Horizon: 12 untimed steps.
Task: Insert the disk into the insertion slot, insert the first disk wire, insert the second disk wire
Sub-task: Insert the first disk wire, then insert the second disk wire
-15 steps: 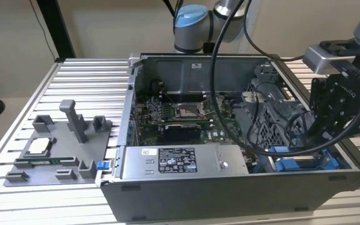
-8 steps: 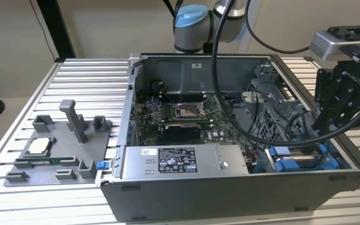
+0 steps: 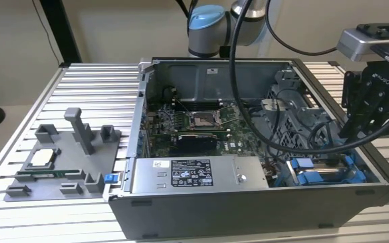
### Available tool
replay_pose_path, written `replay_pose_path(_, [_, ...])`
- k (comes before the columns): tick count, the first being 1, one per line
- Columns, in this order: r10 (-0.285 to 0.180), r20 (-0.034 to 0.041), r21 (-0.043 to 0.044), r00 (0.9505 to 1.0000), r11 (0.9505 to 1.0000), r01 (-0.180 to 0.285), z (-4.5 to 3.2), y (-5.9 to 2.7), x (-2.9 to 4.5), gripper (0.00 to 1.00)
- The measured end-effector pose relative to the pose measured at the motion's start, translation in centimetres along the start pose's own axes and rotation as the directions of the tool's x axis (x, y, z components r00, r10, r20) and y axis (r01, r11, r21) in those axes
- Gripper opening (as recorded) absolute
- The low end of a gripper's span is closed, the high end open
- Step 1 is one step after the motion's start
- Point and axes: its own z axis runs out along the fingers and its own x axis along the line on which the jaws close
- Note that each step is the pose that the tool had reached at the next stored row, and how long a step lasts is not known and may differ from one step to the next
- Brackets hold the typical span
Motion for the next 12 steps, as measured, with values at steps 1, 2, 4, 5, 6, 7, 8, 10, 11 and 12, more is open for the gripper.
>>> replay_pose_path(1, [0.0,0.0,0.0,1.0,1.0,0.0,0.0,0.0,0.0,0.0])
replay_pose_path(2, [0.0,-0.0003,0.0,1.0,1.0,0.0,-0.06,0.0,0.01,0.0])
replay_pose_path(4, [0.0,-0.0002,0.0,1.0,1.0,0.0,-0.31,0.0,0.01,0.0])
replay_pose_path(5, [0.0,0.0,0.0,1.0,1.0,0.0,-0.46,0.0,0.02,0.0])
replay_pose_path(6, [0.0,-0.0002,0.0,1.0,1.0,0.0,-0.61,0.0,0.03,0.0])
replay_pose_path(7, [0.0,-0.0001,0.0,1.0,1.0,0.0,-0.68,0.0,0.03,0.0])
replay_pose_path(8, [0.0,0.0001,0.0,1.0,1.0,0.0,-0.68,0.0,0.03,0.0])
replay_pose_path(10, [0.0,0.0003,0.0,1.0,1.0,0.0,-0.68,0.0,0.03,0.0])
replay_pose_path(11, [0.0,0.0,0.0,1.0,1.0,0.0,-0.72,0.0,0.03,0.0])
replay_pose_path(12, [0.0,-0.0001,0.0,1.0,1.0,0.0,-0.73,0.0,0.03,0.0])
